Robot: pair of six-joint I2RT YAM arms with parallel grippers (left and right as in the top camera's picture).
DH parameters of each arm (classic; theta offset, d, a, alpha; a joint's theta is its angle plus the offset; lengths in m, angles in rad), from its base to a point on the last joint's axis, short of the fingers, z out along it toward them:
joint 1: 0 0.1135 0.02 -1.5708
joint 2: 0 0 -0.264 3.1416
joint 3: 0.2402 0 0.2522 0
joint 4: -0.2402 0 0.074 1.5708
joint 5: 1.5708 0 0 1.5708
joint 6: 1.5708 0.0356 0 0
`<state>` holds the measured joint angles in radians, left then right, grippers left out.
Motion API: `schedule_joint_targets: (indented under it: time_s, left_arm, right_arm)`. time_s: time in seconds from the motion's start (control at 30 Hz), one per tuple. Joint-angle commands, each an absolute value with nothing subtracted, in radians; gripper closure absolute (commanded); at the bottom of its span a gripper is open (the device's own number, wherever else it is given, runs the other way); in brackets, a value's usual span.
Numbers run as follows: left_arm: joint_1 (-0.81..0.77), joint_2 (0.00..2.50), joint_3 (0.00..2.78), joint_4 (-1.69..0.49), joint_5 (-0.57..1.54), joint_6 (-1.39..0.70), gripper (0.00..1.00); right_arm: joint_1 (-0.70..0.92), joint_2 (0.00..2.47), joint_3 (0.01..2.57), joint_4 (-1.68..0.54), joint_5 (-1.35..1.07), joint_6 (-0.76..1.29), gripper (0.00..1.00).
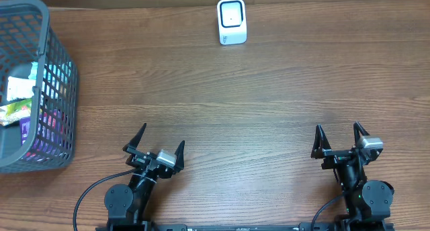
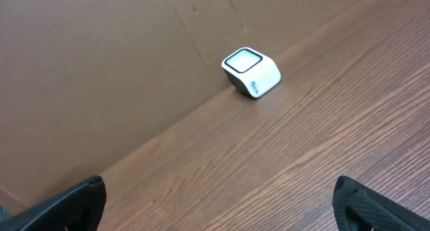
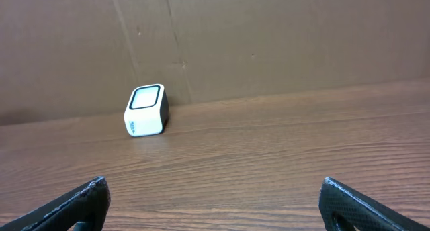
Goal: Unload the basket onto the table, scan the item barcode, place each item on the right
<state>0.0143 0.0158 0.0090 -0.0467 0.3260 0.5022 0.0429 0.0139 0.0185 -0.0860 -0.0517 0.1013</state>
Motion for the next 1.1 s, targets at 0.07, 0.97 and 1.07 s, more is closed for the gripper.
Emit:
schedule_joint_targets:
  time_s: [0.07,0.97,1.07]
  left_arm:
    - [0.012,0.006,0.005,-0.048,0.333,0.517,0.00]
    - [0.013,0.006,0.067,-0.044,0.369,0.179,0.00]
    - [0.013,0.028,0.182,-0.107,0.374,0.085,0.00]
  right_arm:
    - [0.045,0.003,0.008,-0.081,-0.046,0.104,0.00]
    - [0.045,0.003,0.008,-0.051,-0.054,0.113,0.00]
    - [0.044,0.003,0.012,-0.001,-0.053,0.183,0.00]
